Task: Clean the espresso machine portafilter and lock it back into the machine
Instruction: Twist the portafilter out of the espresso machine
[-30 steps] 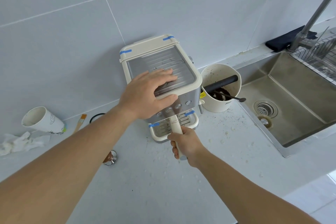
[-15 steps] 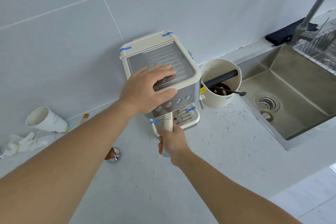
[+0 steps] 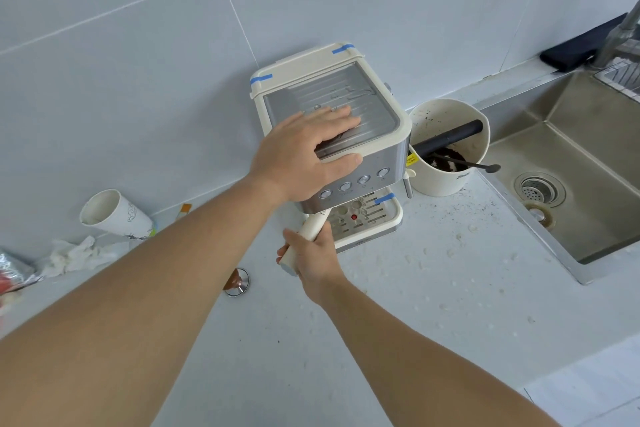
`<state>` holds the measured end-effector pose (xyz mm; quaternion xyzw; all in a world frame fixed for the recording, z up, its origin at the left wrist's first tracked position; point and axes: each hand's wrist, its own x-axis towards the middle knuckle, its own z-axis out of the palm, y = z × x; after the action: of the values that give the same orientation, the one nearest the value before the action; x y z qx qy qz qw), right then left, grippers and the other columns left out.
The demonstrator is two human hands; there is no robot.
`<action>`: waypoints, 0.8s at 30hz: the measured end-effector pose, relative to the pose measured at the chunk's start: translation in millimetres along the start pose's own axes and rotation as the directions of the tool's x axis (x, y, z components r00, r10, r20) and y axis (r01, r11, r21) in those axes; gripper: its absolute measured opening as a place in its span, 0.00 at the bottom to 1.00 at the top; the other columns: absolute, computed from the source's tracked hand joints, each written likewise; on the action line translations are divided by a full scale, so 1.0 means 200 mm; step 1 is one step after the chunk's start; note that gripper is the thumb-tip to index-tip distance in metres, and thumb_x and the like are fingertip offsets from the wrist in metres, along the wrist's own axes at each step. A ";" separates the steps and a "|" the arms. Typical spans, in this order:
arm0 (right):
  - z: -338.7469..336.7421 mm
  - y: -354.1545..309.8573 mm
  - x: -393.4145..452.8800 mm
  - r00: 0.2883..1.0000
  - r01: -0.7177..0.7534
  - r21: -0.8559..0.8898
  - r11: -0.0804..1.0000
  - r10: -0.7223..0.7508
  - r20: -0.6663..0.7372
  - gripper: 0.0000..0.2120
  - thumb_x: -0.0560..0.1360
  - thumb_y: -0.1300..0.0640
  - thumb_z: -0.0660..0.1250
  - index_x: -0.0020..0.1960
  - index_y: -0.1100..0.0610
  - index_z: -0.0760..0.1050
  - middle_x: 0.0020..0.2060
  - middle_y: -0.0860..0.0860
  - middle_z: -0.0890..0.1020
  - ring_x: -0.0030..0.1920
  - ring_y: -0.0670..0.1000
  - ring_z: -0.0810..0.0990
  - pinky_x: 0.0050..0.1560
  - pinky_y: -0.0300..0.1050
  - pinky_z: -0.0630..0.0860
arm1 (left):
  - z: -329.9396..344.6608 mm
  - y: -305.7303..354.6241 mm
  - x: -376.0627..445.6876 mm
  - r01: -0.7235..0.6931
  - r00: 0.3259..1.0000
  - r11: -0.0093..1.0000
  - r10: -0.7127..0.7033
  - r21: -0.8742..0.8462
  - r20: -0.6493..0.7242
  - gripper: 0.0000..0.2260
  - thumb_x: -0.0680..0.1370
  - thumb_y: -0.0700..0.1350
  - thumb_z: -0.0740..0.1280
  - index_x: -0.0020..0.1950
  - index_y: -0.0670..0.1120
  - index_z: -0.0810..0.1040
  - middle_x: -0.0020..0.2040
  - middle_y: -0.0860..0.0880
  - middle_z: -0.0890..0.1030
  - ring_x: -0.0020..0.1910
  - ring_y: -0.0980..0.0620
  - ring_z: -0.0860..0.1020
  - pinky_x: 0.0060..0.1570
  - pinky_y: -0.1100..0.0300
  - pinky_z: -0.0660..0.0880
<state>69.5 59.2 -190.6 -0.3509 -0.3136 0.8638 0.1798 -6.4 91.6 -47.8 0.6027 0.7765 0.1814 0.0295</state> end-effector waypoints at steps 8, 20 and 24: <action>0.00 0.03 0.05 0.998 0.007 0.019 1.000 -0.008 0.058 0.19 0.76 0.69 0.67 0.61 0.57 0.64 0.42 0.58 0.74 0.32 0.53 0.77 0.48 0.57 0.81 | 0.00 0.00 0.00 0.000 1.000 1.000 0.000 0.005 0.004 0.24 0.76 0.60 0.65 0.72 0.62 0.69 0.75 0.62 0.66 0.75 0.62 0.59 0.70 0.66 0.48; 0.00 0.10 0.05 0.996 -0.061 0.052 0.997 0.057 0.068 0.14 0.77 0.68 0.66 0.54 0.56 0.63 0.41 0.55 0.73 0.31 0.52 0.78 0.46 0.53 0.80 | 0.00 -0.01 0.00 0.009 1.000 1.000 -0.008 -0.010 0.014 0.25 0.75 0.61 0.65 0.72 0.61 0.69 0.75 0.61 0.66 0.75 0.62 0.59 0.73 0.61 0.49; -0.07 0.14 0.00 0.992 -0.097 0.052 0.994 0.093 0.080 0.15 0.76 0.70 0.66 0.54 0.56 0.64 0.42 0.56 0.73 0.32 0.53 0.77 0.45 0.53 0.81 | 0.00 -0.01 0.00 0.010 1.000 1.000 -0.010 -0.009 0.005 0.25 0.75 0.61 0.65 0.72 0.61 0.69 0.75 0.61 0.66 0.75 0.62 0.60 0.73 0.61 0.50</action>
<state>77.2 43.7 -216.0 -0.3266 -0.2791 0.8927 0.1359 -9.0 91.6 -49.0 0.5991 0.7786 0.1835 0.0352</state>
